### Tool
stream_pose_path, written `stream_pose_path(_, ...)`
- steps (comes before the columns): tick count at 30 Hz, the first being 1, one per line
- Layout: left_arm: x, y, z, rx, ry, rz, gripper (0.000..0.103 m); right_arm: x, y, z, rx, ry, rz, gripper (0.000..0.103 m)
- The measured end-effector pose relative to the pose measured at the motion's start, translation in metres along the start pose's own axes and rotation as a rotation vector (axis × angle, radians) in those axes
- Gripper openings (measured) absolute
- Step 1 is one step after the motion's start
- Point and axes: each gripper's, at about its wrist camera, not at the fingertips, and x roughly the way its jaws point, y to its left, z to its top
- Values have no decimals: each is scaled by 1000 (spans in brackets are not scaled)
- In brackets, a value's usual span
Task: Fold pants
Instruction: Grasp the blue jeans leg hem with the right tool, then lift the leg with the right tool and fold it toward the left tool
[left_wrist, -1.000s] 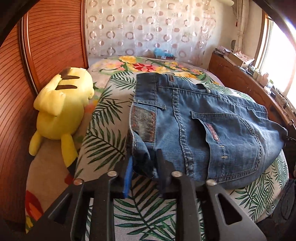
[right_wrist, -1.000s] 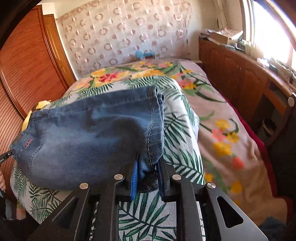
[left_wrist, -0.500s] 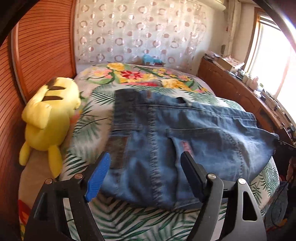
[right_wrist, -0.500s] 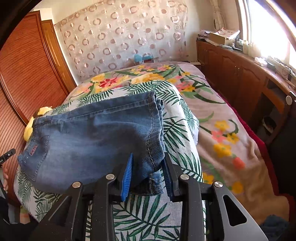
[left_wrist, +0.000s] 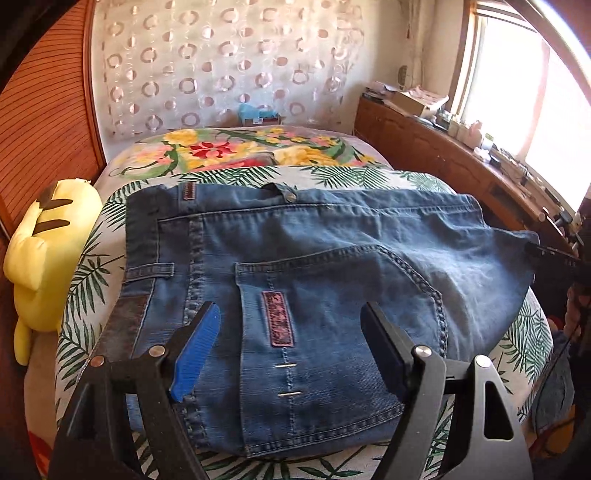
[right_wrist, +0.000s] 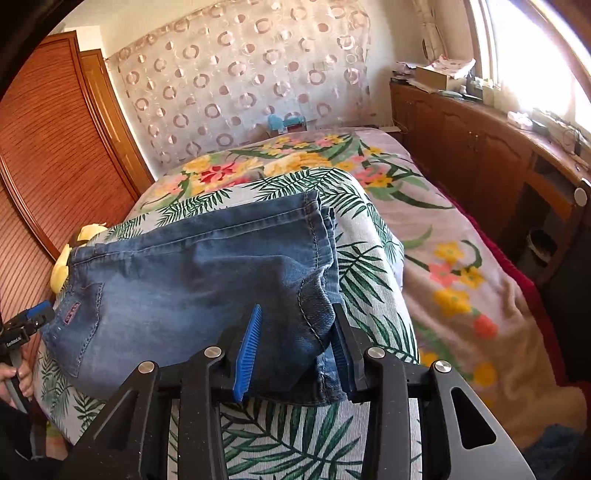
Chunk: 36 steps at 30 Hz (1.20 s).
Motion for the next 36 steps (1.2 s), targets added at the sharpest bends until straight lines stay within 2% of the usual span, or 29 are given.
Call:
stream_pose_path(2,-1,-3,0,7,-1,0,79,1,-1,2,0,1,3,38)
stream_pose_path(6,-1,-7,0,10,-2,4,79,0,0,5,-24,-9,7,17)
stream_pose_path(12,-1,-8,2,16,-9,1,79,-6,20,16,-97,-37,60,9)
stream_pose_path(26,-21,7,2,-21,-66,30,79,-39,126,61,-328,-147,340,8)
stream_pose_path(30,-25,17,-1,-52,-82,42,79,-36,161,63,-390,-118,430,8)
stream_pose_path(34,-26,24,-4,-66,-79,49,79,-20,185,59,-442,-54,472,8)
stream_pose_path(36,-26,27,-6,-69,-77,52,79,-8,192,60,-471,-14,448,18)
